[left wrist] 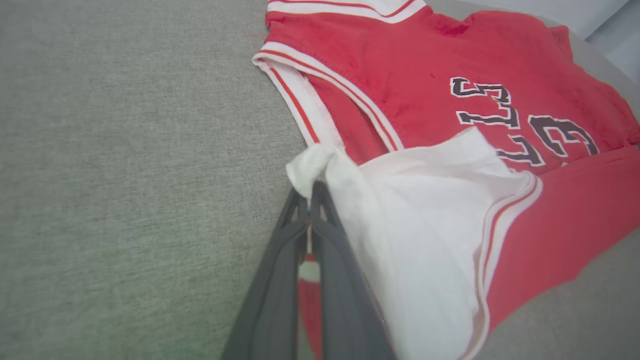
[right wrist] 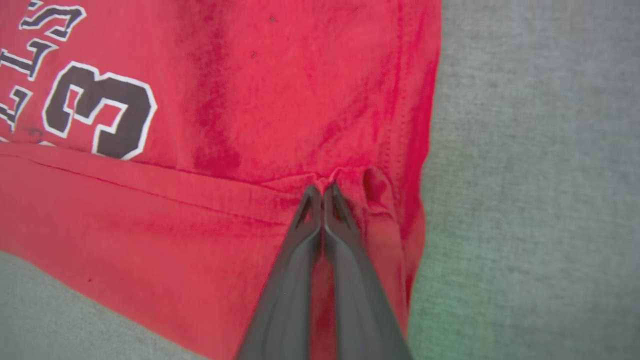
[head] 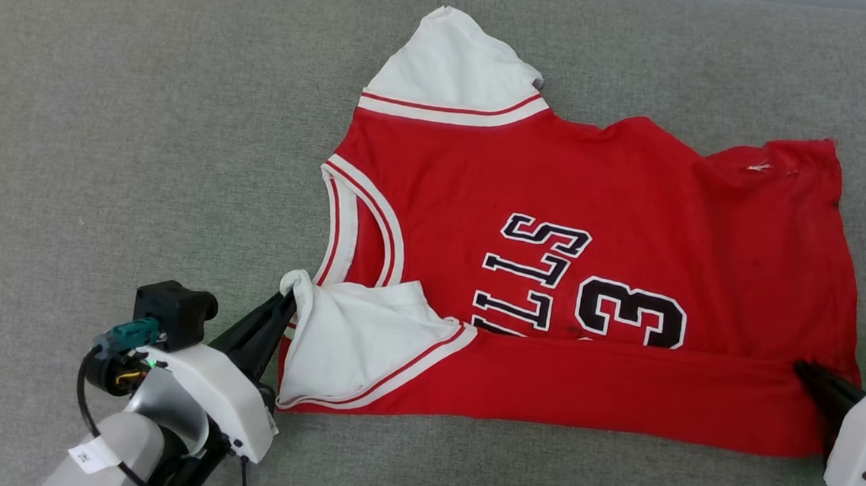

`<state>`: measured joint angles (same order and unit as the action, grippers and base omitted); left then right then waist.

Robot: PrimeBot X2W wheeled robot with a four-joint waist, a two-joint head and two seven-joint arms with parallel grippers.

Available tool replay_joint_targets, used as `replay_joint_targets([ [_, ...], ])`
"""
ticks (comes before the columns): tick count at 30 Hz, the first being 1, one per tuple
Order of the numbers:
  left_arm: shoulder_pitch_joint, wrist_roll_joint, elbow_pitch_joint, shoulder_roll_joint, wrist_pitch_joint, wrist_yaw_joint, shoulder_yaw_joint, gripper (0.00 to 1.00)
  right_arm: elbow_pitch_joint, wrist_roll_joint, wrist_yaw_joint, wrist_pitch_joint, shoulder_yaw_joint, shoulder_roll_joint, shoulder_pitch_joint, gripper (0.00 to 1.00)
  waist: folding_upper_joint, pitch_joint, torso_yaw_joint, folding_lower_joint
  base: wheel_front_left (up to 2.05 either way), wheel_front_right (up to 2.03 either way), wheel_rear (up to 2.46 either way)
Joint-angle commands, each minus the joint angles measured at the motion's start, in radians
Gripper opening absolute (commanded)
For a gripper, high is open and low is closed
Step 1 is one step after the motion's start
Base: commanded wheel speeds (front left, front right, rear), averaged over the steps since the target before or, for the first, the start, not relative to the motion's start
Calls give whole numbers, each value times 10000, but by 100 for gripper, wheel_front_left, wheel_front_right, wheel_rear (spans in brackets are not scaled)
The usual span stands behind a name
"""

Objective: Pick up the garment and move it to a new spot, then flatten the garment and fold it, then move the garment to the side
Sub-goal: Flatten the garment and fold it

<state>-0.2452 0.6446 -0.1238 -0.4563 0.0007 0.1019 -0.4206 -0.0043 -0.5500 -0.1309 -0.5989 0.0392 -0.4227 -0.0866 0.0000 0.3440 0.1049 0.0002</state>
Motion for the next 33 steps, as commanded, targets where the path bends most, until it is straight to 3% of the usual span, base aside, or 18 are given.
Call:
replay_joint_targets([
  [1,-190,-62,-230,103,-77,16,-52,0,136,91,6,36,-78,-46,-161,0,0,28,14,-2,0,0,0],
  [5,-470,-246,-1100,414,-349,7,-254,0,467,-1,4,55,-306,3,-263,0,0,-84,62,-2,0,0,0],
  [6,-494,-275,-1317,486,-434,16,-309,28,529,-2,4,92,-346,23,-282,0,0,-150,64,-2,0,0,0],
  [7,-520,-309,-1507,548,-519,21,-351,78,569,19,4,196,-326,81,-340,45,0,-228,58,-2,0,0,0],
  [8,-526,-292,-1711,618,-601,20,-354,100,715,-88,4,120,-240,214,-342,100,0,-322,48,-2,0,0,0],
  [15,-216,-328,-2439,765,-1142,-280,-283,100,460,393,4,578,-537,54,-150,100,0,-1159,-49,-2,0,0,0],
  [21,385,-768,-2085,696,-1222,-1007,-460,100,523,1242,3,203,302,859,445,100,0,-1805,-147,-2,0,0,0],
  [27,1450,-584,-844,528,-607,-1722,-445,100,-214,2022,3,-351,1083,1777,1131,100,0,-1993,-215,-2,0,0,0],
  [33,2368,-329,504,273,551,-2441,-514,100,-1036,2332,3,-707,1293,2293,1612,100,0,-1945,-345,-2,0,0,0],
])
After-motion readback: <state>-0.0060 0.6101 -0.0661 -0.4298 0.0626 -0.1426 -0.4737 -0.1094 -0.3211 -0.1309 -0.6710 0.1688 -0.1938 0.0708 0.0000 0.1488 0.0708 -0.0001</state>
